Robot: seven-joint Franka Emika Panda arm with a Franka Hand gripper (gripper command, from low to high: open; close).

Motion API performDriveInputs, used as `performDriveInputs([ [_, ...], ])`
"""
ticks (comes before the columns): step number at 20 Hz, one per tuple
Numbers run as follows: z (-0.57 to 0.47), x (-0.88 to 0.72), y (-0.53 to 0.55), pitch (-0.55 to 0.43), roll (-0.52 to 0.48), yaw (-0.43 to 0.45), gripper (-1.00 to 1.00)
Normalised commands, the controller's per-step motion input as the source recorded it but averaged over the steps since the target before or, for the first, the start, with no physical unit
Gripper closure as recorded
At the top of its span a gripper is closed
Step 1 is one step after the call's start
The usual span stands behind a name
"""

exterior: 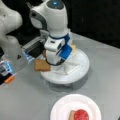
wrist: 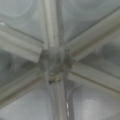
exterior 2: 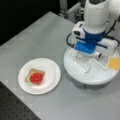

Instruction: Ingredient selection for cheeseburger or sandwich

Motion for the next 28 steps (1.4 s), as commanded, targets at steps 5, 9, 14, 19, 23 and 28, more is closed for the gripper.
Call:
performDriveInputs([
  [5, -0.09, -0.02, -0.03, -0.079, -0.061, 0.152, -1.00],
  [9, -0.11, -0.03, -0.01, -0.094, -0.065, 0.148, -1.00],
  [14, -0.15, -0.08, -0.04, -0.119, -0.054, 0.159, -1.00],
  [19, -0.18, -0.15, -0.07, -0.137, -0.037, 0.170, -1.00],
  [23, -0.15, -0.11, -0.07, -0.134, 0.007, 0.183, -1.00],
  [28, -0.13, -0.06, -0.05, -0.126, 0.049, 0.200, -1.00],
])
